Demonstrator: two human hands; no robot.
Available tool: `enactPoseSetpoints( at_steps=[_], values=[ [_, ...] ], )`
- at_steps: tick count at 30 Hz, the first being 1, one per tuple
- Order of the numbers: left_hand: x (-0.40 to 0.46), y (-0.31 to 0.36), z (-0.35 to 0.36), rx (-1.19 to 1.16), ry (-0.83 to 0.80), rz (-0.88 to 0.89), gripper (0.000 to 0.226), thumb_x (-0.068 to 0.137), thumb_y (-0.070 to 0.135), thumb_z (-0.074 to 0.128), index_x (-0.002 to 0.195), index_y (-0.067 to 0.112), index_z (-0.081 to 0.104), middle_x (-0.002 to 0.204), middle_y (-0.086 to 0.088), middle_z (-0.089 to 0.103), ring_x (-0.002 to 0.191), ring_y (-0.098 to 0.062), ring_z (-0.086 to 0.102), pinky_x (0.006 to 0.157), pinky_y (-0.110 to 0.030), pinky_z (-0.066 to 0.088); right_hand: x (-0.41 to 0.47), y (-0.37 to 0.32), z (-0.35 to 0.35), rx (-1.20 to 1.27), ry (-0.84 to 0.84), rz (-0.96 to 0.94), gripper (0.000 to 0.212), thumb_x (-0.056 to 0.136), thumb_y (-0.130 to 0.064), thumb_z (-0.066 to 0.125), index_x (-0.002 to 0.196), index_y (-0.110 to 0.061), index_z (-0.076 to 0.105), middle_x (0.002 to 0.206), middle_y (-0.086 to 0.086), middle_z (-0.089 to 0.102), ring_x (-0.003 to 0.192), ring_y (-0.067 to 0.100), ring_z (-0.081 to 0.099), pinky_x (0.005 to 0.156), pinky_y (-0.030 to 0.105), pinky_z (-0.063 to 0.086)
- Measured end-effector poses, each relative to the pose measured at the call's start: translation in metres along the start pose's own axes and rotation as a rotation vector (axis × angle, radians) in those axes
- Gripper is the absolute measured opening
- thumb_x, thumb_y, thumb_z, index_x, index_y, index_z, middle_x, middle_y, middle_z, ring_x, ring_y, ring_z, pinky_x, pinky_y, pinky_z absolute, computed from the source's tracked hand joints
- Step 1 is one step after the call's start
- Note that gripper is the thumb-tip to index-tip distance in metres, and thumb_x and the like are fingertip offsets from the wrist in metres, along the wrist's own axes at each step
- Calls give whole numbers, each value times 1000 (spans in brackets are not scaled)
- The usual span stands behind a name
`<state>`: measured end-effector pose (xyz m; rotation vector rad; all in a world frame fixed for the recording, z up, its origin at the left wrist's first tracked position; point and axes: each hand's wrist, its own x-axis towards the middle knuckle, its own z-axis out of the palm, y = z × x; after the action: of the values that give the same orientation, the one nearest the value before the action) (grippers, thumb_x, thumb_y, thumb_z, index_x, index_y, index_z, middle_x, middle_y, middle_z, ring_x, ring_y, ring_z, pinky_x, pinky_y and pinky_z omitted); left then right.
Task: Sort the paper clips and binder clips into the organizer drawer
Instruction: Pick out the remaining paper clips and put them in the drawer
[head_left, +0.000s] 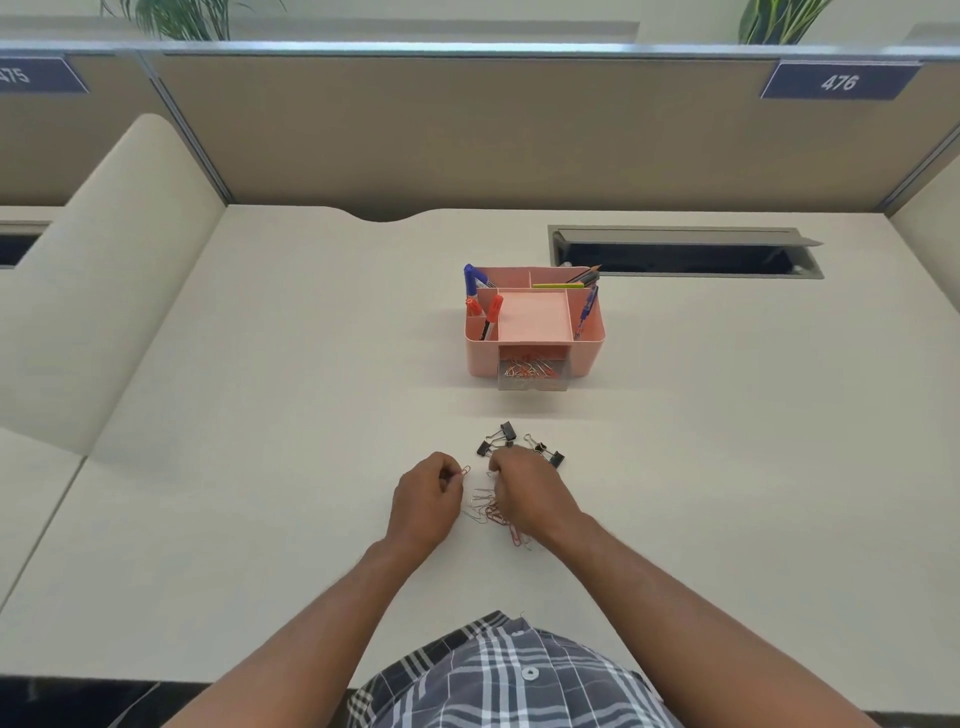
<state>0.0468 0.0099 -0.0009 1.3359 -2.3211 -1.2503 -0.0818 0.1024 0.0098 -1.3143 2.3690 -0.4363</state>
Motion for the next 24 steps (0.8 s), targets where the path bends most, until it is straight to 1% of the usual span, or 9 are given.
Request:
enactPoseSetpoints(
  at_steps=[2, 4, 6, 8, 10, 13, 17, 21, 24],
  values=[
    [0, 0, 0, -26, 21, -23, 13, 86, 15, 60, 81, 27, 60, 70, 5, 65, 69, -13, 60, 65, -28, 47, 0, 1, -1, 11, -6, -5, 29, 90, -6, 45, 110, -9, 65, 110, 11, 63, 104, 29, 58, 80, 35, 47],
    [0, 0, 1, -37, 30, -36, 12, 87, 15, 61, 82, 26, 61, 72, 5, 66, 71, -13, 61, 66, -27, 47, -3, 0, 4, -34, -46, -37, 27, 91, -9, 46, 108, -9, 67, 107, 12, 61, 103, 30, 57, 76, 37, 49],
    [0, 1, 2, -45, 32, -41, 11, 87, 16, 61, 83, 26, 61, 74, 6, 66, 72, -12, 61, 66, -25, 46, -6, 1, 11, -89, -57, -63, 19, 90, -8, 48, 100, -8, 65, 102, 12, 59, 99, 32, 56, 67, 36, 44],
    [0, 2, 1, -47, 32, -42, 11, 88, 17, 61, 83, 26, 62, 75, 8, 66, 73, -10, 61, 65, -22, 46, -8, 1, 16, -118, -47, -63, 15, 88, -4, 49, 95, -6, 62, 100, 13, 57, 96, 33, 54, 63, 34, 37],
    [1, 1, 1, -55, 34, -39, 11, 88, 18, 62, 83, 27, 62, 77, 8, 67, 74, -10, 62, 67, -23, 47, -8, -2, 16, -129, -53, -49, 16, 86, -2, 48, 96, -5, 60, 102, 14, 57, 97, 33, 53, 64, 34, 35],
    [1, 0, 2, -59, 38, -34, 11, 88, 18, 63, 83, 27, 62, 78, 10, 67, 76, -8, 62, 70, -25, 49, -7, -4, 14, -125, -62, -45, 17, 85, -1, 49, 99, -6, 58, 105, 14, 56, 98, 32, 51, 68, 34, 36],
    [2, 1, 2, -68, 39, -41, 11, 88, 16, 62, 85, 26, 63, 80, 10, 67, 77, -7, 63, 71, -25, 50, -10, -3, 12, -149, -77, -67, 23, 81, 5, 48, 100, -5, 54, 105, 14, 53, 99, 31, 48, 67, 33, 32],
    [5, 4, 0, -119, 37, -62, 12, 89, 14, 62, 87, 25, 64, 84, 7, 67, 78, -9, 62, 66, -15, 45, -9, -3, -1, -41, -31, -25, 20, 79, 4, 53, 95, -9, 55, 103, 9, 53, 98, 27, 48, 68, 33, 39],
    [14, 16, -3, -134, 41, -8, 12, 89, 12, 62, 88, 24, 67, 86, 9, 69, 81, -5, 63, 68, -12, 44, 1, 2, -29, 96, 99, 78, 13, 88, -4, 52, 83, -15, 55, 89, 1, 57, 87, 22, 53, 68, 35, 44]
  ],
)
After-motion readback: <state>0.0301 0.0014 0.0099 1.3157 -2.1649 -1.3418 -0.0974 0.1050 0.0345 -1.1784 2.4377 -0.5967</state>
